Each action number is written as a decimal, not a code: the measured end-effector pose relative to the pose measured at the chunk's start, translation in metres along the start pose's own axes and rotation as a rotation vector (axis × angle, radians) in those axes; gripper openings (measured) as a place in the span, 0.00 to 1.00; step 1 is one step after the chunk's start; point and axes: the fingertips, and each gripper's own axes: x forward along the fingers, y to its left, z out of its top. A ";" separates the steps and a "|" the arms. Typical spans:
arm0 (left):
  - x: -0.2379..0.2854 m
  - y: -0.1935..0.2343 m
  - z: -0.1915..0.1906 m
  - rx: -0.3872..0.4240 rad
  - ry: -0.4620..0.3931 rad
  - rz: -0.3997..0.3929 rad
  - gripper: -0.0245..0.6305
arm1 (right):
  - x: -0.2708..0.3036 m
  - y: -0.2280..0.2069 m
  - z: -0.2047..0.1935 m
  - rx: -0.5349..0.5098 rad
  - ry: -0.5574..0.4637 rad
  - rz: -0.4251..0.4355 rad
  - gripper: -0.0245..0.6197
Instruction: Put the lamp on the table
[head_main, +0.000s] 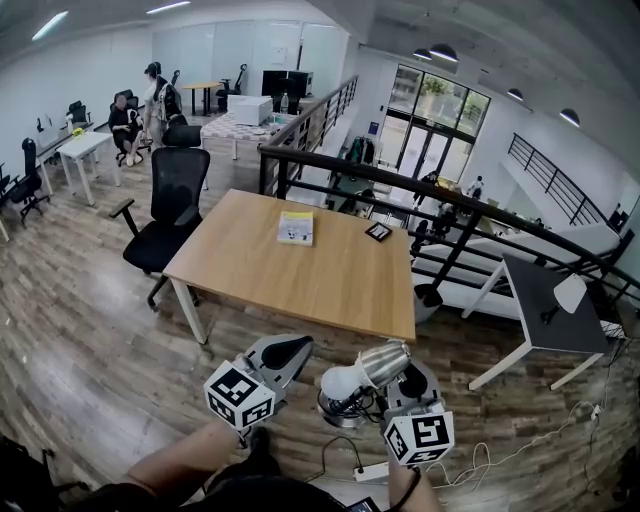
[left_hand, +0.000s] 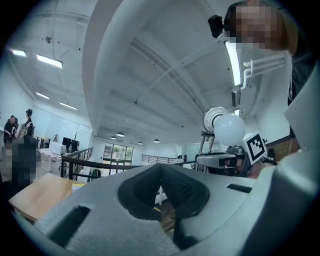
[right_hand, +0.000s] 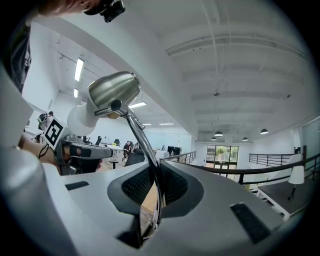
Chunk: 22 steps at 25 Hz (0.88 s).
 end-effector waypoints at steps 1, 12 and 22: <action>0.002 0.003 -0.001 0.000 -0.001 0.001 0.05 | 0.003 -0.002 0.000 -0.003 -0.001 0.000 0.10; 0.031 0.060 -0.005 -0.014 0.000 -0.006 0.05 | 0.061 -0.014 -0.004 0.013 0.007 -0.019 0.10; 0.066 0.150 -0.004 -0.004 0.000 -0.071 0.05 | 0.155 -0.022 -0.018 0.024 0.012 -0.073 0.10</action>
